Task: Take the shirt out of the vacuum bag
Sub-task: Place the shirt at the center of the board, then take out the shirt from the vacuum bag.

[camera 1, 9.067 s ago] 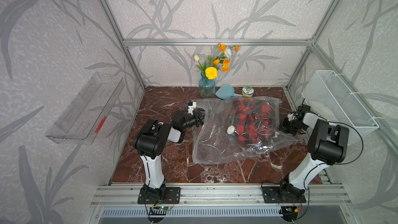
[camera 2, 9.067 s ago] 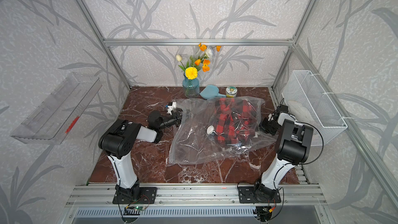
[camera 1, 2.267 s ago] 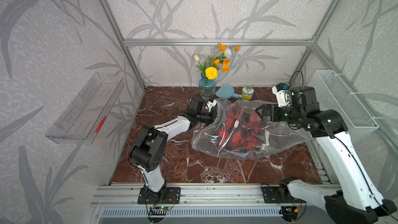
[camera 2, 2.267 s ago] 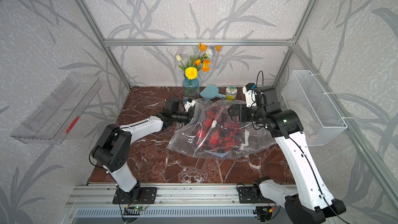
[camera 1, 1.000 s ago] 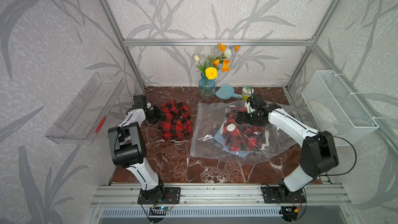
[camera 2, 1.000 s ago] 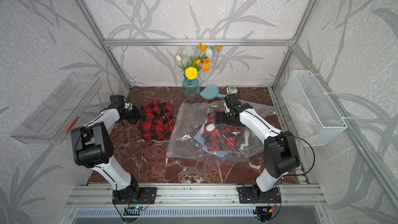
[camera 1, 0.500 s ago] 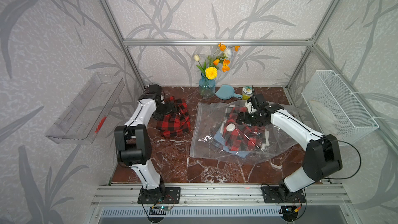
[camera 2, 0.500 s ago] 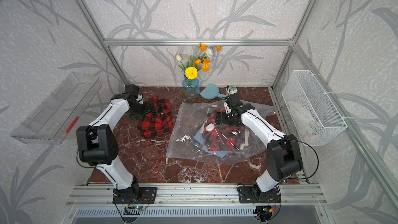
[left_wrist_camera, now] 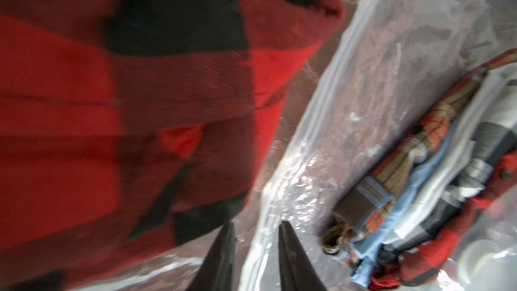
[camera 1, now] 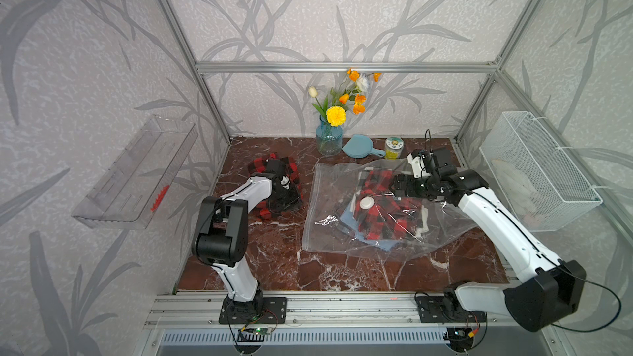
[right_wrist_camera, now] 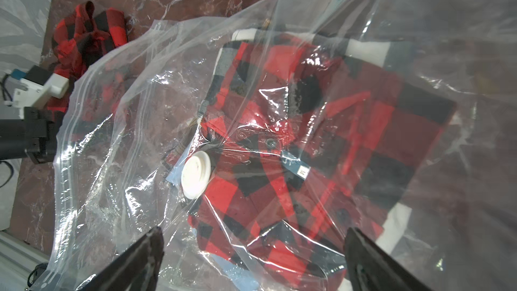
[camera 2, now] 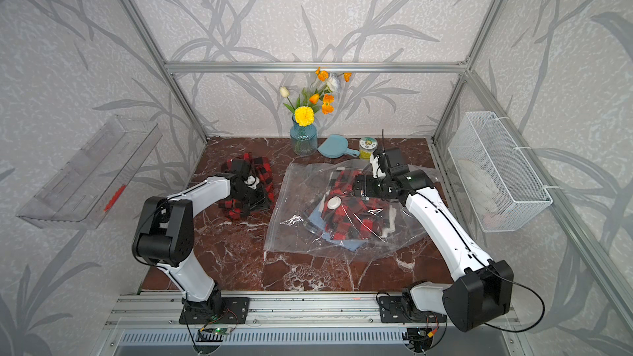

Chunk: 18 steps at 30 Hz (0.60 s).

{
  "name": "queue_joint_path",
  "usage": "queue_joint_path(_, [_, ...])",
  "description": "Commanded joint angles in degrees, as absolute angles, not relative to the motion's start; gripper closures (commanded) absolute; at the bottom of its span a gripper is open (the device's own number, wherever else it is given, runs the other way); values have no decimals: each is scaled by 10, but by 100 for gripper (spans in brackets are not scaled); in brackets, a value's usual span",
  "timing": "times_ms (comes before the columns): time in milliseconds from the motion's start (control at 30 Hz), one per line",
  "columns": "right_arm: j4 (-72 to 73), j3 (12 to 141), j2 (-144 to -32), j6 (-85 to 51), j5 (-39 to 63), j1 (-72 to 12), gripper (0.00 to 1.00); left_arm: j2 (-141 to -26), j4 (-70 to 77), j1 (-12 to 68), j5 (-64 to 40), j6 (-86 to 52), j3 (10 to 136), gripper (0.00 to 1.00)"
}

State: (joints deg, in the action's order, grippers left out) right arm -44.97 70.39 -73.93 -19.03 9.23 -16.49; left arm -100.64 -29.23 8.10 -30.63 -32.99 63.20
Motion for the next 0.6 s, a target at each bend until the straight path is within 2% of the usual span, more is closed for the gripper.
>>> queue_joint_path(0, [-469, 679, -726, -177, 86, -129, 1, -1016, -183, 107, -411, -383, 639, 76])
queue_joint_path(233, [-449, 635, -739, -165, 98, -24, 1, -1080, -52, 169, -509, -450, 637, 71])
queue_joint_path(333, [-453, 638, -753, -161, 106, -17, 1, -1114, -26, 191, -526, -460, 644, 64])
queue_joint_path(567, [-458, 638, -763, -154, 108, -16, 1, -1113, 69, 227, -558, -513, 638, 59])
